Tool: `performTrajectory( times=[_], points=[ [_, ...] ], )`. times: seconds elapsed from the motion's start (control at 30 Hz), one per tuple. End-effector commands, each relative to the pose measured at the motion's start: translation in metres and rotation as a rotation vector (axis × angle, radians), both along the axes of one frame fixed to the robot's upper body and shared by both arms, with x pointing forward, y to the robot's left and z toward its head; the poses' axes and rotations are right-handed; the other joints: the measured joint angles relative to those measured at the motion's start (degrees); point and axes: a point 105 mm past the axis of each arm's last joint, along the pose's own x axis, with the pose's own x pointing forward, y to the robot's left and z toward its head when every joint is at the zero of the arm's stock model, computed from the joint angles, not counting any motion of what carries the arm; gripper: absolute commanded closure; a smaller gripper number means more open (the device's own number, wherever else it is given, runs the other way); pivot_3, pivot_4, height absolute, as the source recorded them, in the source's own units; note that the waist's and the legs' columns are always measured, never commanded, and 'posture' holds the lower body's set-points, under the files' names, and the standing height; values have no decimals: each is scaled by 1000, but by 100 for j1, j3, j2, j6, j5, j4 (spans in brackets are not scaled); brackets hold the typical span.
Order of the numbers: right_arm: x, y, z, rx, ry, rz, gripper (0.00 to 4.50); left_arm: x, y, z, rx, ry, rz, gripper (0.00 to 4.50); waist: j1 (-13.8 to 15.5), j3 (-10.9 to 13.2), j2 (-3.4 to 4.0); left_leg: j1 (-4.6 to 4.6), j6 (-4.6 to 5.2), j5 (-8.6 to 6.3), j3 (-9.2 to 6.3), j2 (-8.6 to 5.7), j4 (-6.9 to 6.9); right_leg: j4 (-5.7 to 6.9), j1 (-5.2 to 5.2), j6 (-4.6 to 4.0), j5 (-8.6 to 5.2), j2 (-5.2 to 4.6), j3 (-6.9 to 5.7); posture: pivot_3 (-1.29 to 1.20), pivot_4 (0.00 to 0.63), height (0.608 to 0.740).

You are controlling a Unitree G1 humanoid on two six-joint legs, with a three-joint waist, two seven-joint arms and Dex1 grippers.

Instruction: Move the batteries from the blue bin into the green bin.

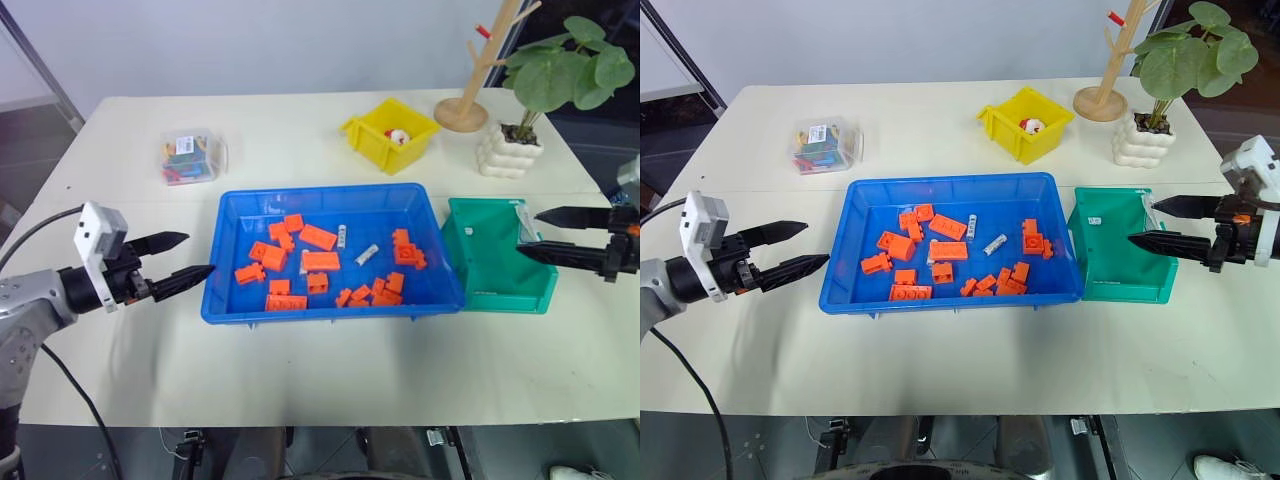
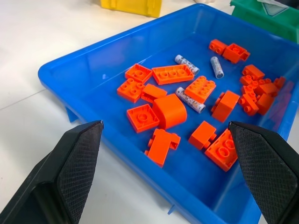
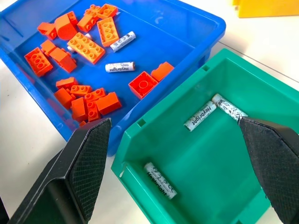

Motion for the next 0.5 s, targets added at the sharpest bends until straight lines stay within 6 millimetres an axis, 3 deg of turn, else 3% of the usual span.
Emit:
performTrajectory(
  times=[0.03, 0.2, 0.37, 0.5],
  points=[
    [0, 0, 14, -28, -48, 14, 47, -1, -6, 9, 2, -35, -19, 0, -1, 0, 0, 0, 0, 0, 1, 0, 0, 0, 0, 0, 0, 0, 1, 0, 150, 740],
    [8, 4, 19, -34, -90, 23, 47, -1, -7, 9, 0, -36, -17, 0, -16, 0, 1, 0, 0, 0, 3, 0, 2, 0, 0, 0, 0, 0, 3, 0, 150, 740],
    [37, 52, 37, -9, -247, 144, 47, 1, -12, 15, -3, -50, -29, 0, -79, 0, -2, 5, 0, 0, 8, 12, 5, 0, 0, -10, 7, 16, 12, 0, 150, 740],
    [59, 93, 40, 28, -325, 233, 47, 0, -19, 18, -8, -64, -41, 0, -61, 0, -2, 8, 0, 0, 8, 22, 1, 0, -4, -1, 19, 28, 16, 0, 150, 740]
  ],
)
